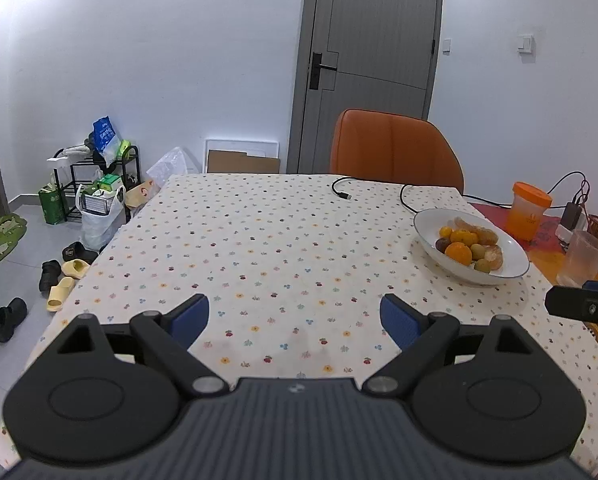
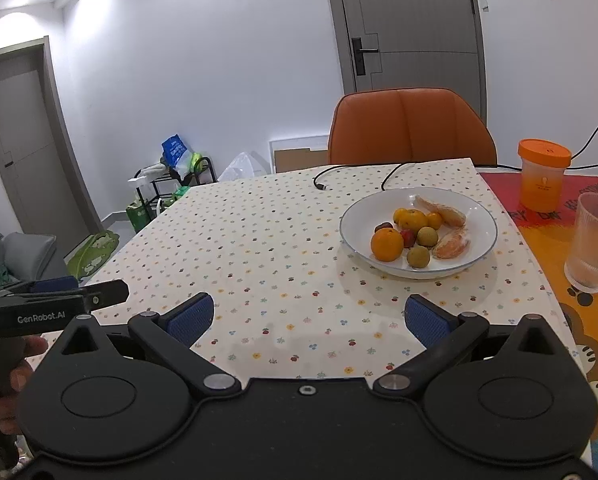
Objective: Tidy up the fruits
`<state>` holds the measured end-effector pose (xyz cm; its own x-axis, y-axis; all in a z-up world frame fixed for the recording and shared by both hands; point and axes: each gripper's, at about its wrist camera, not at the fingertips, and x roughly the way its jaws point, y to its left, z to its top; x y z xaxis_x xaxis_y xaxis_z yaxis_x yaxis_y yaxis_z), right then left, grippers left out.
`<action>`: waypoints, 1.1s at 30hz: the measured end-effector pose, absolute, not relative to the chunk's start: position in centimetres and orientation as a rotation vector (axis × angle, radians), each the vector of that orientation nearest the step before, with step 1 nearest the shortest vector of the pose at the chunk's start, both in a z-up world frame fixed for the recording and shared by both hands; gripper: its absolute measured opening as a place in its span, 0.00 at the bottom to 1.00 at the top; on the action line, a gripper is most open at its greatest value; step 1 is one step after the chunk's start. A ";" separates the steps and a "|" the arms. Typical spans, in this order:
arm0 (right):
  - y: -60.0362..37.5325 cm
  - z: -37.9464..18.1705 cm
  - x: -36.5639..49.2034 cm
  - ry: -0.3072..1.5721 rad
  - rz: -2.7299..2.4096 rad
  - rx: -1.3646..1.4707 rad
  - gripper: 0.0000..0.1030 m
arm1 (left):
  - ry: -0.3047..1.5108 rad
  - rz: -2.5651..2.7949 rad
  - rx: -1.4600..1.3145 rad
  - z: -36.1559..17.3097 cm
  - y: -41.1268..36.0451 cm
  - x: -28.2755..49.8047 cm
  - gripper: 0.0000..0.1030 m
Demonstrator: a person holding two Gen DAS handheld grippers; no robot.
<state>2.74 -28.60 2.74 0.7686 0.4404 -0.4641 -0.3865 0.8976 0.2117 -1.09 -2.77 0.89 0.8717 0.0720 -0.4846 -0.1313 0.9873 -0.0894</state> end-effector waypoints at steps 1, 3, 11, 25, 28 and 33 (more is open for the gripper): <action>-28.6 2.8 2.8 0.530 0.448 0.107 1.00 | 0.501 0.105 -0.120 0.9 -2.8 -1.1 0.89; -28.6 2.8 2.7 0.528 0.449 0.104 1.00 | 0.501 0.102 -0.117 0.9 -2.8 -1.2 0.89; -28.5 2.7 2.7 0.530 0.451 0.096 1.00 | 0.503 0.102 -0.127 0.9 -2.7 -1.2 0.89; -28.4 2.6 2.8 0.537 0.444 0.093 1.00 | 0.521 0.097 -0.137 0.8 -2.5 -1.0 0.89; -28.5 2.6 2.8 0.535 0.442 0.096 1.00 | 0.530 0.099 -0.140 0.6 -2.4 -1.0 0.89; -28.4 2.6 2.8 0.536 0.440 0.096 1.00 | 0.536 0.106 -0.140 0.5 -2.4 -1.1 0.89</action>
<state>2.82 -28.45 2.61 0.7693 0.4298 -0.4726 -0.3806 0.9026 0.2012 -1.09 -2.38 0.55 0.8547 0.0641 -0.5151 -0.1369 0.9850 -0.1047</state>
